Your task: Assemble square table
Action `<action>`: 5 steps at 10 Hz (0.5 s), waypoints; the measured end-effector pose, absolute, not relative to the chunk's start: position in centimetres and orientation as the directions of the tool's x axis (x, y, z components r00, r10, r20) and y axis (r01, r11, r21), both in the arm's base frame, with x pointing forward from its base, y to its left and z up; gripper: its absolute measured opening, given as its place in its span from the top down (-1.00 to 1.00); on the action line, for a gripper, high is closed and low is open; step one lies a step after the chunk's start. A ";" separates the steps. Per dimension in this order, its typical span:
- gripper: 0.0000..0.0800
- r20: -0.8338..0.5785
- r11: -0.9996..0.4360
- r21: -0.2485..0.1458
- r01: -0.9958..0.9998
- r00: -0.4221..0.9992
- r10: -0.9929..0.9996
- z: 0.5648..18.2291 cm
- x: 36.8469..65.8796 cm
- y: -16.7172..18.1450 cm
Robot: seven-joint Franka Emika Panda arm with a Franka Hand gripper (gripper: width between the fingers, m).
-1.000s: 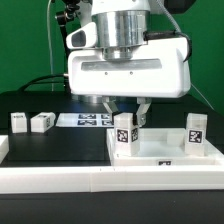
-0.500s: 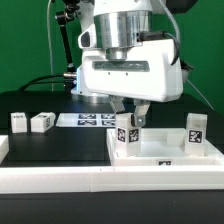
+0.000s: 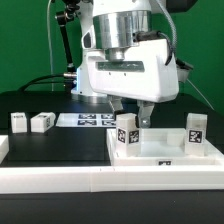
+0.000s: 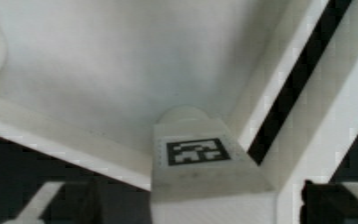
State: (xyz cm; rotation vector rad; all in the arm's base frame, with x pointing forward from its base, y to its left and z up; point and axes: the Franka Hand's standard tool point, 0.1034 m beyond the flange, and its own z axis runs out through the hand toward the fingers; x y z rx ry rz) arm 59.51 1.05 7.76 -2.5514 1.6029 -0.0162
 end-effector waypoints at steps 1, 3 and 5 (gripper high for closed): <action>-0.57 -0.044 -0.490 -0.125 -0.863 0.498 -0.866 7.8 59.6 1.0; -0.61 -0.006 -0.663 -0.138 -0.736 0.670 -0.743 7.8 59.9 1.0; -0.62 0.010 -0.743 -0.137 -0.656 0.749 -0.663 7.8 59.9 1.0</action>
Offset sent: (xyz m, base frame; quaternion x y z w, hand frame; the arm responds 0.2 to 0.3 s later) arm 0.0000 0.0000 0.0000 0.0000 0.0000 -0.1296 0.9916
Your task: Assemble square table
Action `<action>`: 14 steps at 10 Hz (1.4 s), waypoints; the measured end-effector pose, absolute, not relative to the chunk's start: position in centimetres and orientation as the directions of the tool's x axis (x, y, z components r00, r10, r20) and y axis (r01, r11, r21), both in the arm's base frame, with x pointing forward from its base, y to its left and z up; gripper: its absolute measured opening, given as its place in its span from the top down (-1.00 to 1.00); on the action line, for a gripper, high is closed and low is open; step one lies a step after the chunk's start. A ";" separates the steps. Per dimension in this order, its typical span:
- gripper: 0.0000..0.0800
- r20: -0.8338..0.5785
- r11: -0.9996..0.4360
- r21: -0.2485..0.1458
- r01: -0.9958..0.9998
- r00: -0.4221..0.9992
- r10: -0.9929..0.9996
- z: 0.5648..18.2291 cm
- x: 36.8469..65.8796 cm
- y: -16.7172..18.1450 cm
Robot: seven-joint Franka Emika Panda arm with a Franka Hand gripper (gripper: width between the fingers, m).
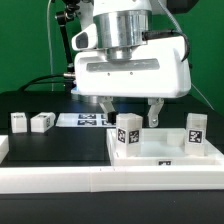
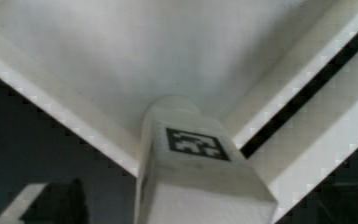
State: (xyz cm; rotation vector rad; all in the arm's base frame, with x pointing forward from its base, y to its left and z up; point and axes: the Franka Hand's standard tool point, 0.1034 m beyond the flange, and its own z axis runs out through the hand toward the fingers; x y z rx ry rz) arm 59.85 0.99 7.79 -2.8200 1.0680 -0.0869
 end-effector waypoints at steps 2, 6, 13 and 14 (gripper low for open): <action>-0.62 0.037 -0.858 -0.124 -0.499 0.862 -0.506 7.8 59.8 0.9; -0.62 0.079 -0.981 -0.076 -0.176 0.980 -0.182 7.8 59.9 0.8; -0.62 0.100 -0.961 -0.026 0.275 0.957 0.271 7.7 59.9 0.5; -0.62 0.101 -0.950 -0.022 0.313 0.946 0.309 7.7 59.9 0.5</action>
Offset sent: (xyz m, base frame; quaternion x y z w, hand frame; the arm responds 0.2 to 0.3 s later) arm 0.0055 -0.0085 0.0042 -0.0392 0.0127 -0.3028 0.9522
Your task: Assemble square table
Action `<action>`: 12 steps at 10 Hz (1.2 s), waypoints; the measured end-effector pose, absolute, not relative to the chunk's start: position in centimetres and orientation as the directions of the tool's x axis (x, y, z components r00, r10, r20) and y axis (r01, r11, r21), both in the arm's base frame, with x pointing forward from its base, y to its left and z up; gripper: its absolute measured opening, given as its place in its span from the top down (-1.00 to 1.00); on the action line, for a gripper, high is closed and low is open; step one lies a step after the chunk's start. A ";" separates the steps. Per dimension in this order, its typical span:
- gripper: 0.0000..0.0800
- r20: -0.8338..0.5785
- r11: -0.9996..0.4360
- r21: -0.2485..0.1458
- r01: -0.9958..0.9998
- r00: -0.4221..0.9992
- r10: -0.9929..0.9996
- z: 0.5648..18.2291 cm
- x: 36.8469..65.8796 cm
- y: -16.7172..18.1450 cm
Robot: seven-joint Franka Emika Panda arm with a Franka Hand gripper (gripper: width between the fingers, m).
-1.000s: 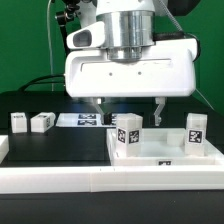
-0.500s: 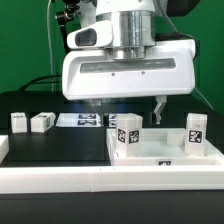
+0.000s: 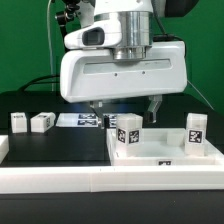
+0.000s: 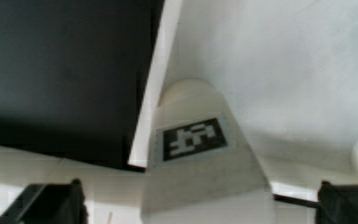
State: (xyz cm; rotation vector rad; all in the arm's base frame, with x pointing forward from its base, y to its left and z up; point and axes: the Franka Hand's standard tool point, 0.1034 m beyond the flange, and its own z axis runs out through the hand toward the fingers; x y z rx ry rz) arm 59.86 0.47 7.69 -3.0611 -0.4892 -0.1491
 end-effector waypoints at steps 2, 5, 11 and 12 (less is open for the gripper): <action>-0.34 0.101 -0.944 -0.021 0.330 0.940 0.326 7.7 59.9 0.4; 0.27 0.100 -0.953 -0.024 0.302 0.949 0.298 7.7 59.8 0.4; 0.27 0.085 -0.990 -0.074 -0.119 0.988 -0.126 7.7 59.8 0.5; 0.27 0.077 -0.974 -0.080 -0.210 0.973 -0.216 7.7 59.7 0.5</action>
Offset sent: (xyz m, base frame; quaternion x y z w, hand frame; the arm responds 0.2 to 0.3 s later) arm 0.0000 0.0000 0.0000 0.0000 0.0000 0.0000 1.0000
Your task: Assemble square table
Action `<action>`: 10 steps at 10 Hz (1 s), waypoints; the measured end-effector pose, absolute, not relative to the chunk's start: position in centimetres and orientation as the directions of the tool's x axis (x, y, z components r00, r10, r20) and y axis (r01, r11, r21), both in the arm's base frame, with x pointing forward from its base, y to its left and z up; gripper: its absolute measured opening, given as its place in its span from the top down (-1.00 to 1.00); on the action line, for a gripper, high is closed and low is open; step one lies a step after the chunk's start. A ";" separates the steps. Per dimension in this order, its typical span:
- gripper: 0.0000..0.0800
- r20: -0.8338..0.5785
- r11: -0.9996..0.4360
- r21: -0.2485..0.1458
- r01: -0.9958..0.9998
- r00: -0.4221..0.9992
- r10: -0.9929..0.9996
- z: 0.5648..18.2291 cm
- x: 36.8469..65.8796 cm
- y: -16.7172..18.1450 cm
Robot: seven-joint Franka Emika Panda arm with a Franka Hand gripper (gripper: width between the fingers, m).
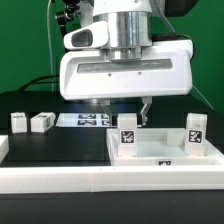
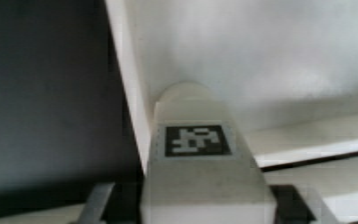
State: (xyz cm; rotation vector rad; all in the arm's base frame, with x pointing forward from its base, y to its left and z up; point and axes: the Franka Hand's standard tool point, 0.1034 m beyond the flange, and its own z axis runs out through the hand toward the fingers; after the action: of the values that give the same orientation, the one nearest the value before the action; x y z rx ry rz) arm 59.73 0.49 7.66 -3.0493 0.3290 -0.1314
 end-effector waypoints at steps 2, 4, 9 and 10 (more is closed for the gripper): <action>0.27 0.055 -0.892 -0.102 -0.440 0.893 -0.447 7.7 59.8 0.4; 0.27 0.036 -0.813 -0.110 -0.572 0.815 -0.578 7.7 59.8 0.4; 0.27 0.000 -0.628 -0.121 -0.769 0.633 -0.774 7.7 59.8 0.6; 0.08 0.004 -0.648 -0.121 -0.752 0.652 -0.758 7.7 59.8 0.7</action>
Offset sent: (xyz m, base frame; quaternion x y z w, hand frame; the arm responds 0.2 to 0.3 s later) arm -0.0011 0.0026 -0.0024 -0.0100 -0.0294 0.1939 0.9805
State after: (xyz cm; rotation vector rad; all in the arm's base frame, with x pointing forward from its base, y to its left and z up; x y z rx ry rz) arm 59.82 0.66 7.66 -2.7561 1.2640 -0.0821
